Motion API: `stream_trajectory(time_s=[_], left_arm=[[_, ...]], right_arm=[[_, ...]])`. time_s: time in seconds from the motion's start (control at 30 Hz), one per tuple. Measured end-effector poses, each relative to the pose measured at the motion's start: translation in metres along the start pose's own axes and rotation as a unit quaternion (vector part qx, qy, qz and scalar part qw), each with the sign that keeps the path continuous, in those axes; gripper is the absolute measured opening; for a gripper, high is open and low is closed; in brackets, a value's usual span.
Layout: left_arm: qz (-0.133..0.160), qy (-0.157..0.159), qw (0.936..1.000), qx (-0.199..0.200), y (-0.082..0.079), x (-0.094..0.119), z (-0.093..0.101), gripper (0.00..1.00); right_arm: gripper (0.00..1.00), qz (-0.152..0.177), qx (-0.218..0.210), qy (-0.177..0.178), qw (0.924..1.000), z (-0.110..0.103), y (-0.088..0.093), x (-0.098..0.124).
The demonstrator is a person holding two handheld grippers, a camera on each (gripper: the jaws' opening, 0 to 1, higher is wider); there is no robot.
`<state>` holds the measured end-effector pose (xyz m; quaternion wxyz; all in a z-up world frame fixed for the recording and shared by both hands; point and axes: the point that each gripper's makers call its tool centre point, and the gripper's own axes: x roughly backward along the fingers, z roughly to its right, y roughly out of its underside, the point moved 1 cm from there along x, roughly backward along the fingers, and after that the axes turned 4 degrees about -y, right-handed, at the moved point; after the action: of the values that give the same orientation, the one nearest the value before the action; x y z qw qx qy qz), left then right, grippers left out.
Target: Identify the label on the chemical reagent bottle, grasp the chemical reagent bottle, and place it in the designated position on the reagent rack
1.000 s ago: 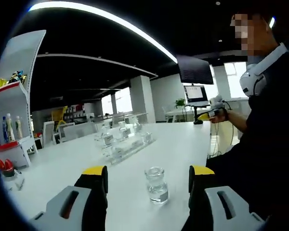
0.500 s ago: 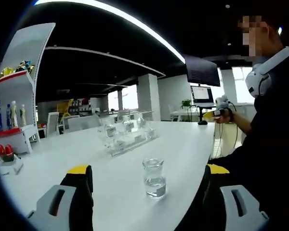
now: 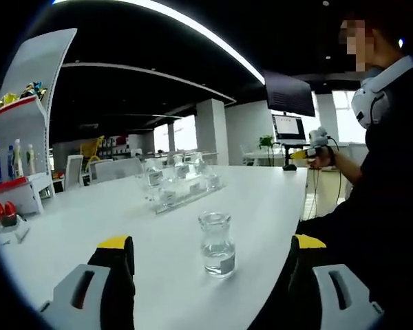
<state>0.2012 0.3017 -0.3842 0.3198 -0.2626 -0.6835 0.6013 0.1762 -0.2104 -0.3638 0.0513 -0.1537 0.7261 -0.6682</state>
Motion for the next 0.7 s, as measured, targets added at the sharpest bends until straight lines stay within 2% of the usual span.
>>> stream_trajectory(time_s=[0.13,0.27,0.43,0.7], left_arm=[[-0.008,-0.004,1.0,0.001,0.009,-0.006,-0.004,0.9],[0.003,-0.008,1.0,-0.004,0.009,-0.012,-0.004,0.84],[-0.005,-0.003,0.9999,-0.013,0.013,-0.017,-0.002,0.79],[-0.005,-0.003,0.9999,-0.008,0.014,-0.019,0.001,0.76]], right_arm=[[0.75,0.0,0.0,-0.001,1.0,0.0,0.0,0.0],[0.75,0.002,-0.001,0.0,1.0,0.0,-0.001,0.0],[0.75,0.002,-0.002,0.002,1.0,0.001,0.0,0.001],[0.75,0.002,-0.003,0.0,1.0,0.0,0.001,-0.001]])
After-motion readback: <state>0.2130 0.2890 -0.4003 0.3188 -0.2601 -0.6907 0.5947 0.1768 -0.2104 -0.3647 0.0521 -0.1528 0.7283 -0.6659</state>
